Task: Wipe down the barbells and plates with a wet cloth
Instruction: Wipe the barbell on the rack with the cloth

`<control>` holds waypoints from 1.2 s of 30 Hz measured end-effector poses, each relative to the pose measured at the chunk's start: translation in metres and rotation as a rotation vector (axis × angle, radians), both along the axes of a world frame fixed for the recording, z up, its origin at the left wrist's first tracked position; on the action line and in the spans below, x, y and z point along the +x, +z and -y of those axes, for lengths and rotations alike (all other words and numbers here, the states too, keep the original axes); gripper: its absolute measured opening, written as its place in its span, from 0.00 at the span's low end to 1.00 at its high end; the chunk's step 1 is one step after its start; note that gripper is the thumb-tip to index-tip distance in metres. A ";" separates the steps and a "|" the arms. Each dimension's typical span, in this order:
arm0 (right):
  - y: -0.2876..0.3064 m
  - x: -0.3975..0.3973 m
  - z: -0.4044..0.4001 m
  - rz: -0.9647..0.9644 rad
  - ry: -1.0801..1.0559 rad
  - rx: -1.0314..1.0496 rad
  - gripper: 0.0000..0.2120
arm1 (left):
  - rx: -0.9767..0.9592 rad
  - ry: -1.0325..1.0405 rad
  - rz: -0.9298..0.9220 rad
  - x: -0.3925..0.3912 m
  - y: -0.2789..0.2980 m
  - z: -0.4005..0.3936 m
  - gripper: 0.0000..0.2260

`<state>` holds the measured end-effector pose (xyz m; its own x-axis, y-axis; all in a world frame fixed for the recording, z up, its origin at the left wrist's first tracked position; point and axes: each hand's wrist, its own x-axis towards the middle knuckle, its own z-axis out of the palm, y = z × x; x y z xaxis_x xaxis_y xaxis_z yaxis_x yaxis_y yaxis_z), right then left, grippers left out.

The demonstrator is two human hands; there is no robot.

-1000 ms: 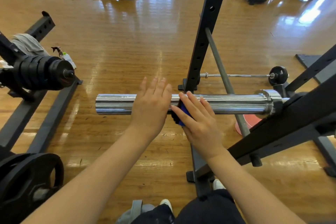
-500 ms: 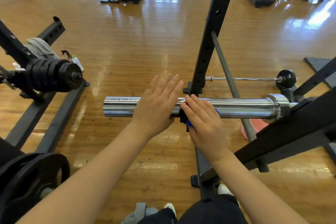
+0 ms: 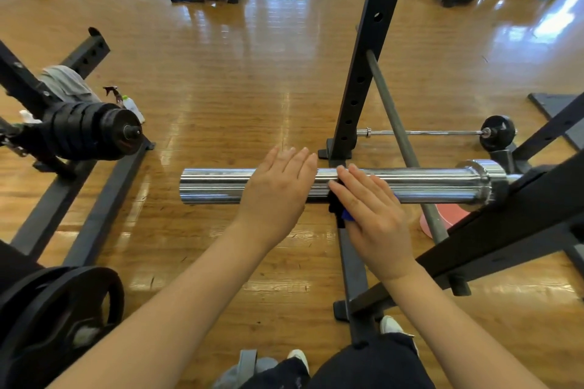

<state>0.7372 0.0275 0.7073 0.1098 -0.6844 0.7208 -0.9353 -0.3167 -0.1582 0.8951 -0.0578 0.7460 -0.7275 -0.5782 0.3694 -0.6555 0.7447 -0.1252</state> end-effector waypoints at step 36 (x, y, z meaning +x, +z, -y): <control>-0.002 0.029 0.008 -0.014 -0.007 -0.004 0.22 | 0.234 0.079 0.221 -0.008 0.026 0.000 0.40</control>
<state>0.7661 0.0198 0.7050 0.1150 -0.6823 0.7220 -0.9394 -0.3110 -0.1442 0.8868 -0.0578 0.7724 -0.7249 -0.6864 0.0575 -0.6882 0.7183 -0.1021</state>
